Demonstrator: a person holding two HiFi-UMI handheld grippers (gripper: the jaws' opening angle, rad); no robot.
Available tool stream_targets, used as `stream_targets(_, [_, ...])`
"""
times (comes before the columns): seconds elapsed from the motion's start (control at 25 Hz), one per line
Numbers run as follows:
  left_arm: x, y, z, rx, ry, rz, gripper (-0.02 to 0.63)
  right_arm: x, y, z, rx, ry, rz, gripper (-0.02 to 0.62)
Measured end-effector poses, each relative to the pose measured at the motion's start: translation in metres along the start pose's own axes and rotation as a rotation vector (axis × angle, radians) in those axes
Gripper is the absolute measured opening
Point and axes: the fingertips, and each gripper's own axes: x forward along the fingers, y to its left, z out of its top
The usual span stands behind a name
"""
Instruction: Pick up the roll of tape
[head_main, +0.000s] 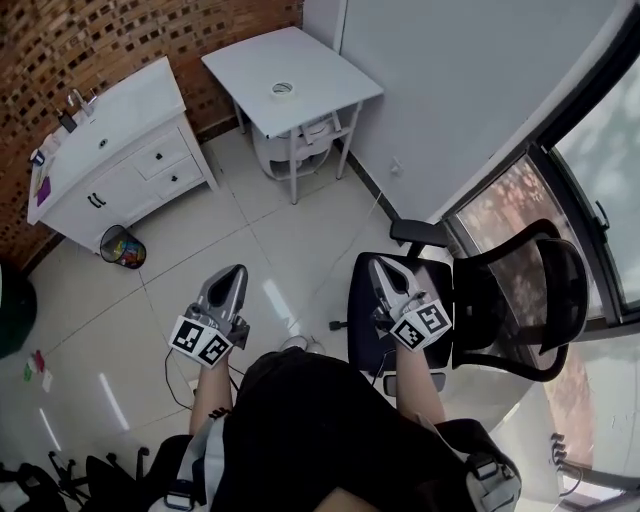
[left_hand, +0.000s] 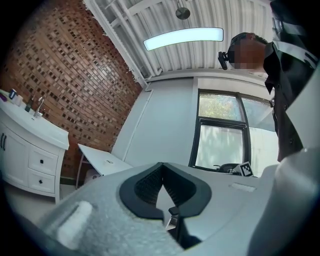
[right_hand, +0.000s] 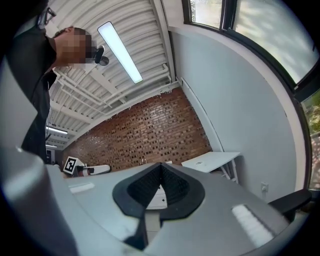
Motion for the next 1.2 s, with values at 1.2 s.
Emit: stream_targets(1.2, [0.041, 0.082, 0.001, -0.018, 0.001, 0.046, 0.002, 0.085, -0.048, 0.000, 0.005, 0.021, 0.000, 0.005])
